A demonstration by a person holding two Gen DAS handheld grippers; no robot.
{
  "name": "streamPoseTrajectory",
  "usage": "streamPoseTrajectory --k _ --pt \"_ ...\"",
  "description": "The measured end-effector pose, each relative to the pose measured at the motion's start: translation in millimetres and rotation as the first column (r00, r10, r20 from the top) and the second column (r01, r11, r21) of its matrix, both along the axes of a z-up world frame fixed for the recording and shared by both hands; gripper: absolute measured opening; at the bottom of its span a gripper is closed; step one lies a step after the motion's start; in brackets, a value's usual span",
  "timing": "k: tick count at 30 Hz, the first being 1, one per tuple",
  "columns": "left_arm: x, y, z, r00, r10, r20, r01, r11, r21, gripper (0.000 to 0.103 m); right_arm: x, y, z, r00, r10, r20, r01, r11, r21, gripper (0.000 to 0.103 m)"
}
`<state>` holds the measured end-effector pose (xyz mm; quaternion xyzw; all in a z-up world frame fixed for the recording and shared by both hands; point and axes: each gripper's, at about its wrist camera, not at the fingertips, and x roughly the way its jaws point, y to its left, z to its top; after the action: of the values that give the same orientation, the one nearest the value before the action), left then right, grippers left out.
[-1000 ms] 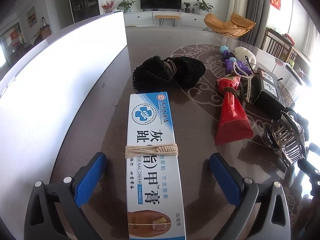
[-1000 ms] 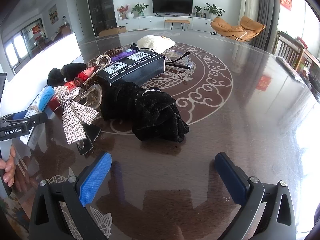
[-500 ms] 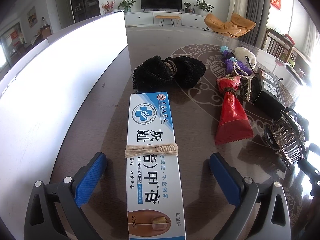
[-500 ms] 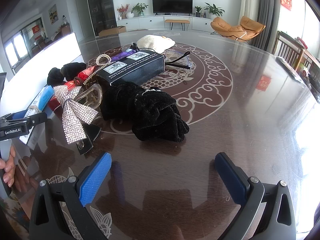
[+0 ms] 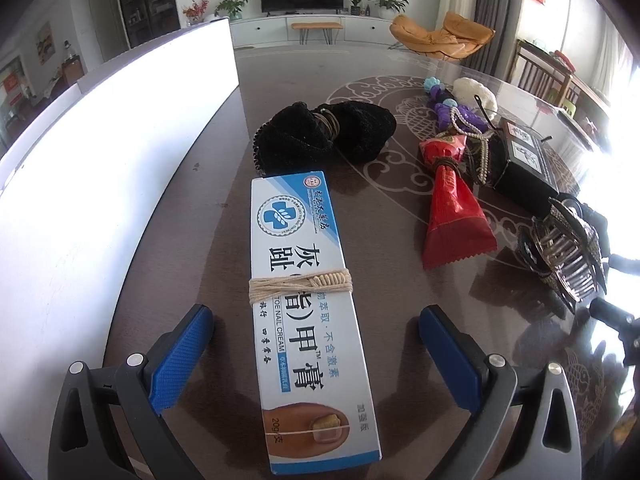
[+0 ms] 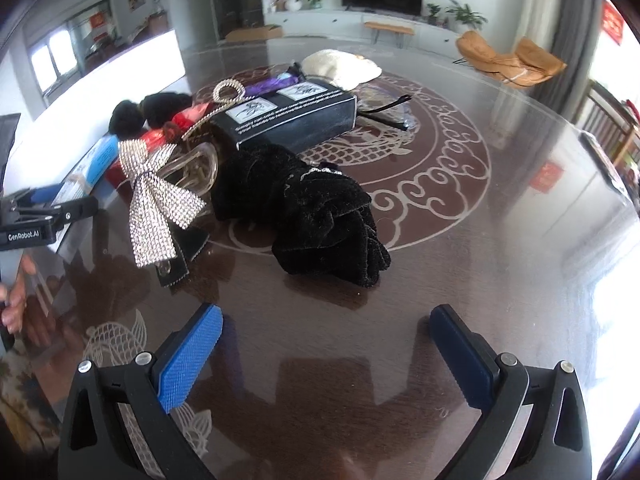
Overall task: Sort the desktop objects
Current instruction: 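Lift the ointment box with the left gripper and pull it clear of the pile, then carry the ointment box into the white box and release it on the cork floor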
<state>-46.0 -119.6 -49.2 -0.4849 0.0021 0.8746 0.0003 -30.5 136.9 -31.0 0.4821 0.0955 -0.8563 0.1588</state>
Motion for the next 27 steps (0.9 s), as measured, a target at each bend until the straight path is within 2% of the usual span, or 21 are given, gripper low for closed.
streamPoseTrajectory --k 3,5,8,9,10,11,12,14,18,21,23,27 --pt "1 -2 1 0.998 -0.034 0.058 0.034 0.999 -0.002 0.103 -22 6 7 0.997 0.046 0.055 -0.049 0.997 0.06 0.103" --pt "-2 -2 2 0.996 -0.037 0.087 0.037 0.999 -0.002 0.103 -40 0 12 0.989 0.113 0.094 -0.12 0.99 0.07 0.103" --pt "-3 -2 2 0.997 -0.03 0.074 0.03 1.0 -0.003 0.103 -57 -19 18 0.978 0.179 0.105 -0.188 0.979 0.08 0.098" --pt "-1 -2 3 0.998 -0.032 0.054 0.033 0.999 -0.003 0.094 -59 -26 19 0.975 0.199 0.099 -0.207 0.975 0.078 0.095" --pt "3 -3 6 0.999 -0.037 0.027 0.037 0.999 -0.003 0.083 -60 -33 18 0.971 0.212 0.108 -0.221 0.973 0.073 0.08" --pt "6 -4 10 0.999 -0.042 0.01 0.042 0.999 -0.004 0.054 -61 -40 15 0.968 0.218 0.123 -0.229 0.97 0.077 0.049" --pt "8 -6 13 0.999 -0.044 0.006 0.044 0.999 -0.008 0.041 -60 -44 13 0.968 0.213 0.133 -0.227 0.969 0.095 0.044" --pt "13 -12 15 0.999 -0.05 -0.004 0.05 0.999 0.009 0.041 -57 -43 21 0.978 0.177 0.111 -0.189 0.976 0.104 0.039" --pt "32 -21 24 0.998 -0.031 -0.05 0.034 0.998 0.051 0.041 -41 -19 38 0.99 0.107 0.088 -0.113 0.992 0.065 0.039" --pt "53 -23 45 0.993 -0.028 -0.113 0.039 0.994 0.099 0.041 -27 0 60 0.996 0.068 0.065 -0.071 0.997 0.035 0.039" --pt "66 -29 66 0.988 -0.012 -0.156 0.036 0.988 0.152 0.041 -19 -2 83 0.996 0.084 0.032 -0.084 0.996 0.005 0.039" --pt "91 -62 113 0.968 0.058 -0.244 -0.003 0.975 0.224 0.041 -13 -48 133 0.986 0.163 -0.038 -0.166 0.983 -0.085 0.039"
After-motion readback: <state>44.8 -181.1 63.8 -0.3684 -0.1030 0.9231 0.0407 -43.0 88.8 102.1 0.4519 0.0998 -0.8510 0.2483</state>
